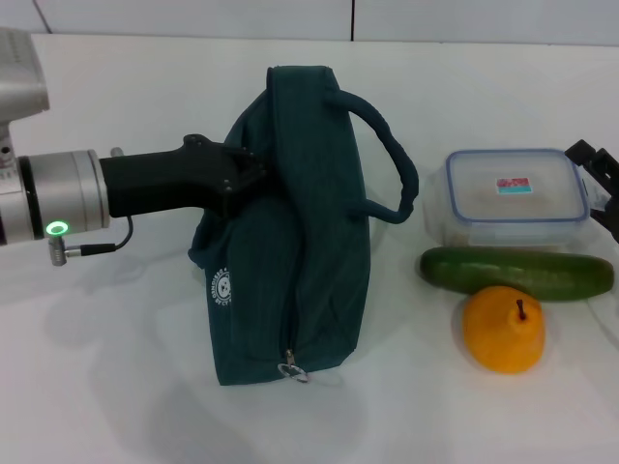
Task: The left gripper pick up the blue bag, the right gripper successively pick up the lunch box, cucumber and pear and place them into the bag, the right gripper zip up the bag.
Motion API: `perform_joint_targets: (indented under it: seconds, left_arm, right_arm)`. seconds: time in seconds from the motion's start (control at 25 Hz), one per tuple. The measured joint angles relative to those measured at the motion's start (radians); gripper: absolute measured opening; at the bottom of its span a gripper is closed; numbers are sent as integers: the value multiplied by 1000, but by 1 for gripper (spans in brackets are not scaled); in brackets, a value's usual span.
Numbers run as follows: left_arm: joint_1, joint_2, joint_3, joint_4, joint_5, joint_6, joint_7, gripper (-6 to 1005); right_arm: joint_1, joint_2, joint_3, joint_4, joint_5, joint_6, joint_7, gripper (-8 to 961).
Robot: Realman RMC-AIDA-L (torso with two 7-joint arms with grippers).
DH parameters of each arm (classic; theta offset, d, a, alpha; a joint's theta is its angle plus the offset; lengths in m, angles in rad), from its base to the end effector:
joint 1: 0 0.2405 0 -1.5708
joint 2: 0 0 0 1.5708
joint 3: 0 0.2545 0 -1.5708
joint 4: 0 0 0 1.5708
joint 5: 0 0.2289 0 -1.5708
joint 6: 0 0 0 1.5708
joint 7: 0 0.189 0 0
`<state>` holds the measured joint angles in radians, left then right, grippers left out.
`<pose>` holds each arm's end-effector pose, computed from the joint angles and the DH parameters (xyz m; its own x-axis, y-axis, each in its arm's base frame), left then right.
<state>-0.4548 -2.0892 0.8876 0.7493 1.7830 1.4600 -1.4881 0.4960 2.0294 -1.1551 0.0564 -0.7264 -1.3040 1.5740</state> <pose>-0.2396 0.3681 -0.0359 0.7391 0.3587 0.5702 0.5220 -0.8399 -0.1483 0.3263 0.3574 -0.0545 -0.2580 -0.4850 -0.8356 -0.9158 -0.1528 0.3714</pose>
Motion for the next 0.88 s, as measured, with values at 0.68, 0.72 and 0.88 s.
perform_joint_targets:
  seconds: [0.68, 0.72, 0.88]
  left_arm:
    - [2, 0, -5, -15, 1, 0, 22, 51]
    - [2, 0, -5, -15, 1, 0, 22, 51]
    - [2, 0, -6, -15, 1, 0, 22, 51]
  right_arm:
    - [2, 0, -4, -16, -5, -3, -3, 869]
    - [0, 0, -4, -18, -5, -3, -4, 869]
    - [-1, 0, -2, -18, -5, -9, -7, 869]
